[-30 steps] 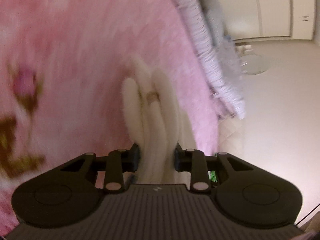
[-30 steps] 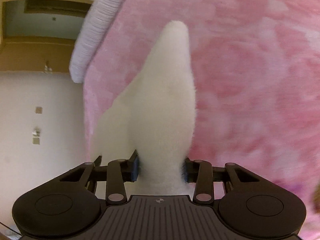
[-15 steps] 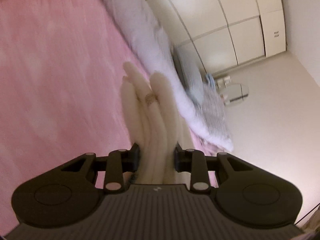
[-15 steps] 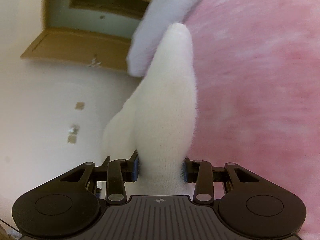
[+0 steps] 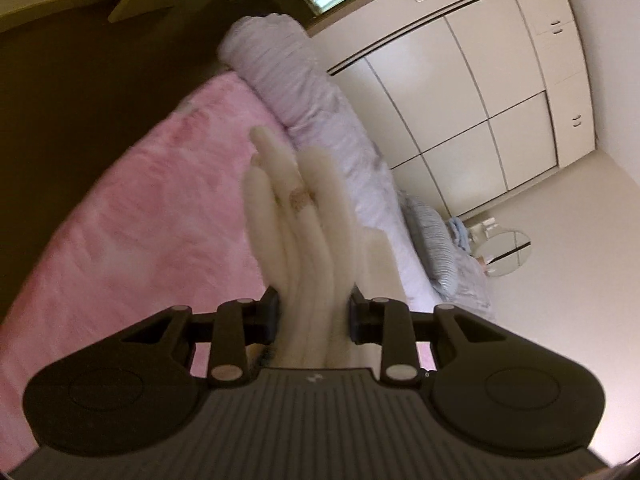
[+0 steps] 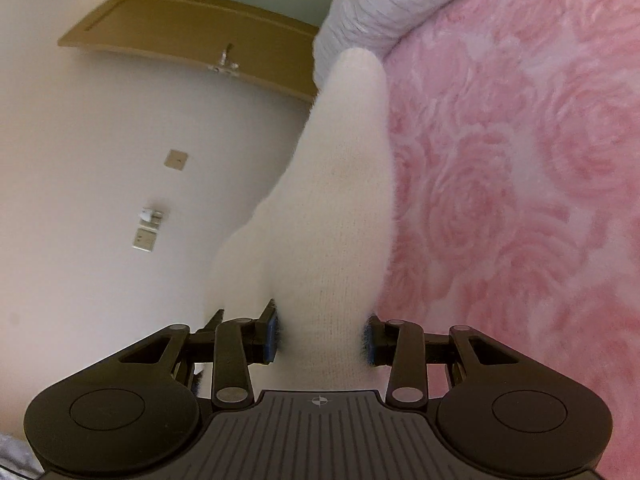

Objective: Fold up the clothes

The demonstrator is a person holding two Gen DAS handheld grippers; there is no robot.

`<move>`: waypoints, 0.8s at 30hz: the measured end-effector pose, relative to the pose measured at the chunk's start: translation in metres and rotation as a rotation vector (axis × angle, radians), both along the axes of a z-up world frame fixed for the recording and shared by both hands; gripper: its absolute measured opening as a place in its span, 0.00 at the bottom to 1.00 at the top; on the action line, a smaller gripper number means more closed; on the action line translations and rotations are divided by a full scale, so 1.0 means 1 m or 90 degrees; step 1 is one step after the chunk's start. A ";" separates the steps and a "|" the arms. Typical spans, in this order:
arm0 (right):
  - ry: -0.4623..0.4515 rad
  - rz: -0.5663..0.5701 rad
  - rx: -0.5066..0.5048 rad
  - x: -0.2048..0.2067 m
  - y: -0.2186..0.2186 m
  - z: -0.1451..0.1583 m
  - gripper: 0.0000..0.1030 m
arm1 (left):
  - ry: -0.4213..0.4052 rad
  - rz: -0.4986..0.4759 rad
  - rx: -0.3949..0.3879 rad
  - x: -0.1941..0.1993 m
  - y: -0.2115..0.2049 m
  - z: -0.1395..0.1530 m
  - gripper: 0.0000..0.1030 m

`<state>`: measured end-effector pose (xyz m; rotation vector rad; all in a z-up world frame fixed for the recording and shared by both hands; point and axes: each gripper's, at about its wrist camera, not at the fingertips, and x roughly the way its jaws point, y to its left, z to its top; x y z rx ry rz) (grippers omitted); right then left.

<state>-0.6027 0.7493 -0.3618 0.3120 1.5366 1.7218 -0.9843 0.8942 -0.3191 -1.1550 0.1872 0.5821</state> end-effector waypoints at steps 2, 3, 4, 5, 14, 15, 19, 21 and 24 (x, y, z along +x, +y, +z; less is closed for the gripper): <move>-0.013 -0.004 -0.023 -0.007 0.015 -0.014 0.37 | 0.018 0.010 -0.017 -0.011 0.014 -0.023 0.27; -0.020 -0.008 -0.038 -0.010 0.021 -0.023 0.38 | 0.032 0.018 -0.031 -0.012 0.020 -0.037 0.28; -0.032 -0.013 -0.056 -0.013 0.027 -0.032 0.41 | 0.067 0.023 -0.042 -0.011 0.025 -0.049 0.28; -0.063 -0.023 -0.085 -0.018 0.035 -0.040 0.43 | 0.105 0.028 -0.052 -0.010 0.030 -0.061 0.28; -0.264 -0.082 -0.108 -0.021 0.005 -0.018 0.52 | 0.205 0.044 0.053 -0.027 -0.014 -0.005 0.18; -0.289 -0.084 -0.099 -0.022 -0.006 -0.009 0.51 | 0.216 0.046 0.065 -0.029 -0.019 0.002 0.11; -0.404 -0.020 -0.052 -0.048 -0.041 0.020 0.25 | 0.256 0.016 0.105 -0.017 -0.049 0.015 0.09; -0.445 0.028 -0.043 -0.069 -0.050 0.021 0.19 | 0.275 -0.020 0.121 0.001 -0.068 0.014 0.09; -0.490 0.068 -0.056 -0.094 -0.058 0.008 0.18 | 0.345 -0.031 0.120 0.018 -0.083 -0.007 0.04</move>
